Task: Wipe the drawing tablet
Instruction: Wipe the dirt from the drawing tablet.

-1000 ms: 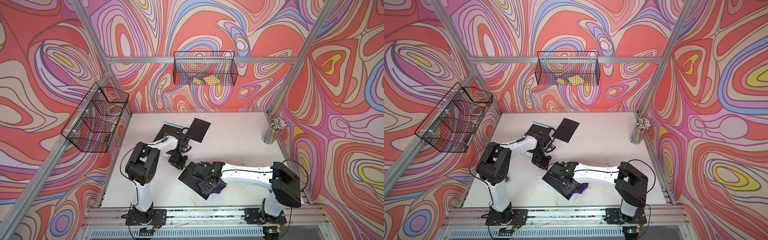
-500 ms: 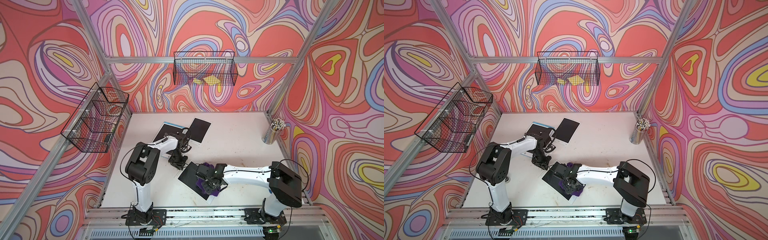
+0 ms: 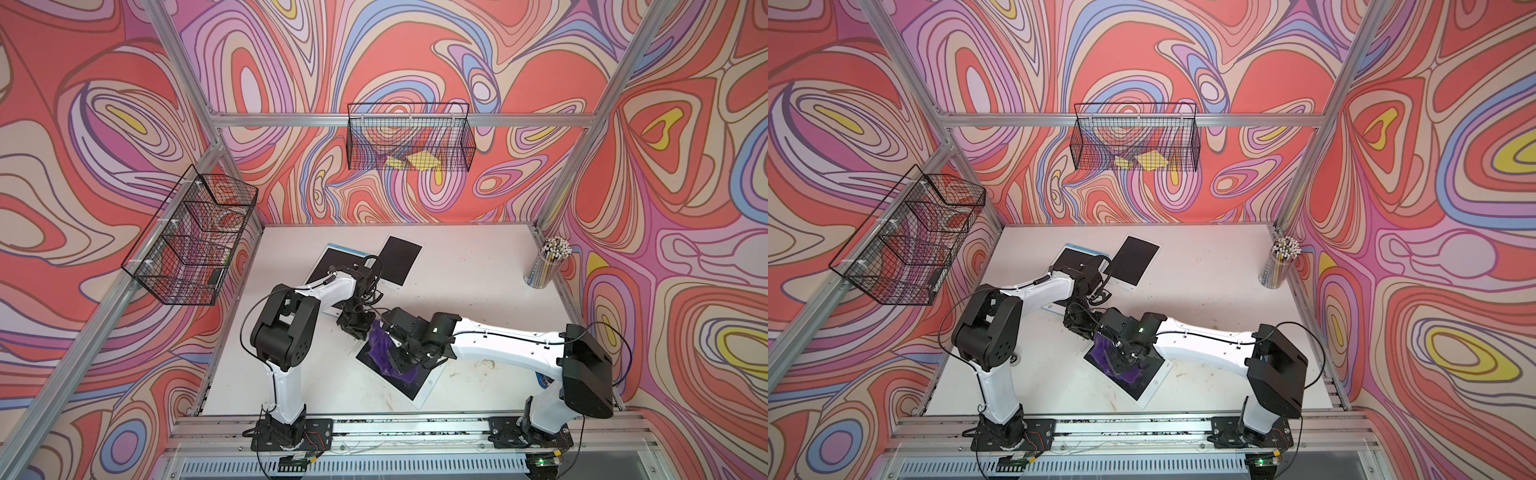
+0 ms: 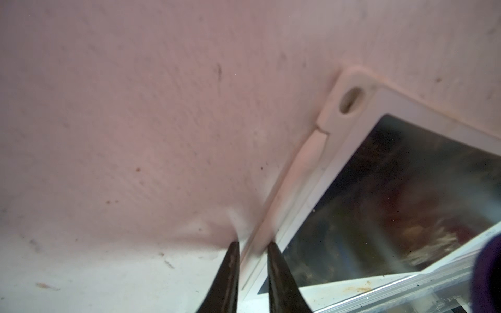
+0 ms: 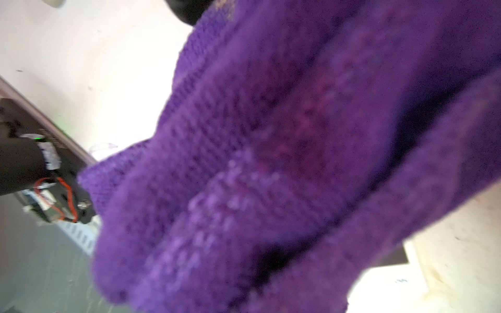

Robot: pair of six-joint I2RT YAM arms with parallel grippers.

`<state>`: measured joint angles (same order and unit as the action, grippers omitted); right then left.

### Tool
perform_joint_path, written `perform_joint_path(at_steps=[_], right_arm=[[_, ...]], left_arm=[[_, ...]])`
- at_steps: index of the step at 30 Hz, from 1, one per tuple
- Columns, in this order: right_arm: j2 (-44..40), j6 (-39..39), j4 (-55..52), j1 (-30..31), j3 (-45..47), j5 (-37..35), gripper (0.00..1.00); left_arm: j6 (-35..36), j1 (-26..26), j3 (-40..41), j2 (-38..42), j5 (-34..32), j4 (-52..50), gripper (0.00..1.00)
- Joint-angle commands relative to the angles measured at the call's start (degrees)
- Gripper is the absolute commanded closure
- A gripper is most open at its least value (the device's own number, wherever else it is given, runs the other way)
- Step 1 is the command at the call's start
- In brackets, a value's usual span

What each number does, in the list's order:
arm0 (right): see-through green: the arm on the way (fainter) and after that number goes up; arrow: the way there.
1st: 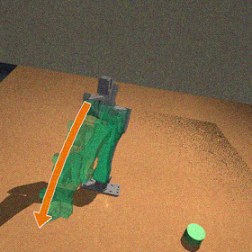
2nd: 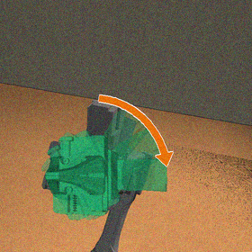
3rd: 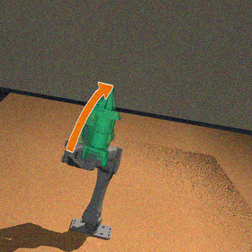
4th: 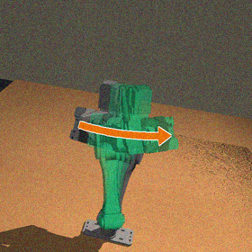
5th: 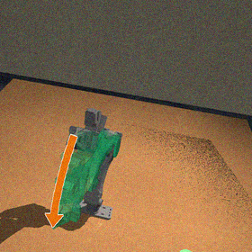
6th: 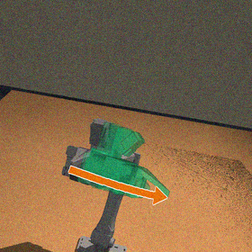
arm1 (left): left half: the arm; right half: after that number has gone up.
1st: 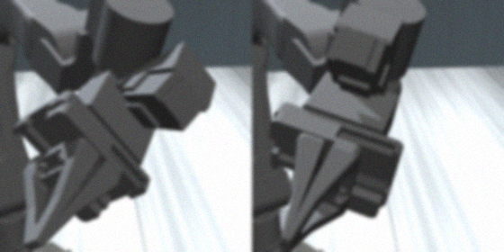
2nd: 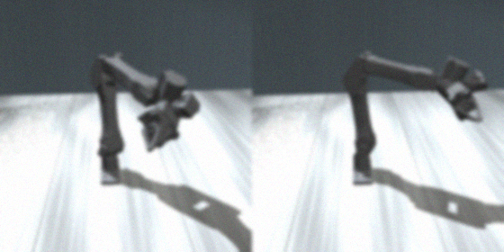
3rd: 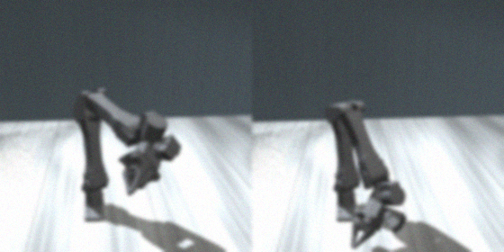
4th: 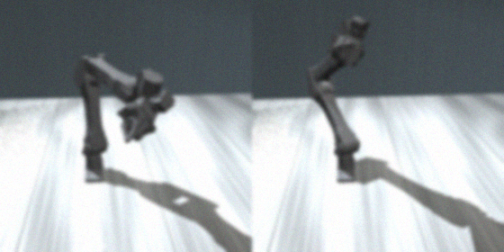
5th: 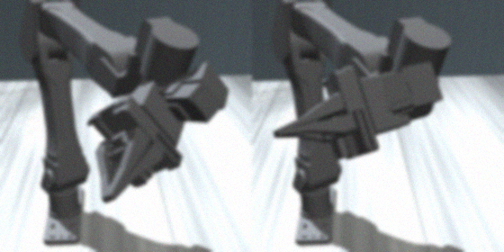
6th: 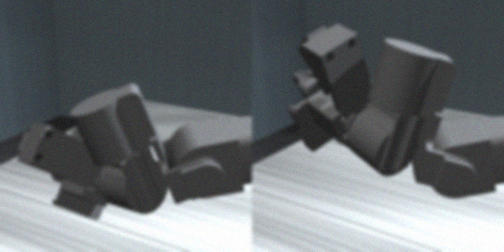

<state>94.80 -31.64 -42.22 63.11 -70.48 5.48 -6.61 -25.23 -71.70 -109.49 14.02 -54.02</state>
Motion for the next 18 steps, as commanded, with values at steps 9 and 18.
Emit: perform_joint_path(at_steps=[9, 18], right_arm=[[16.8, -7.48, 9.51, -0.4, -2.15, 10.15, 1.0], [6.31, -13.44, 7.25, -5.76, 12.64, 6.26, 1.0]], left_arm=[[0.45, 0.08, -0.37, -0.63, -0.79, -0.03, 0.78], [0.39, 0.06, -0.5, -1.17, -1.8, -0.3, 0.82]])
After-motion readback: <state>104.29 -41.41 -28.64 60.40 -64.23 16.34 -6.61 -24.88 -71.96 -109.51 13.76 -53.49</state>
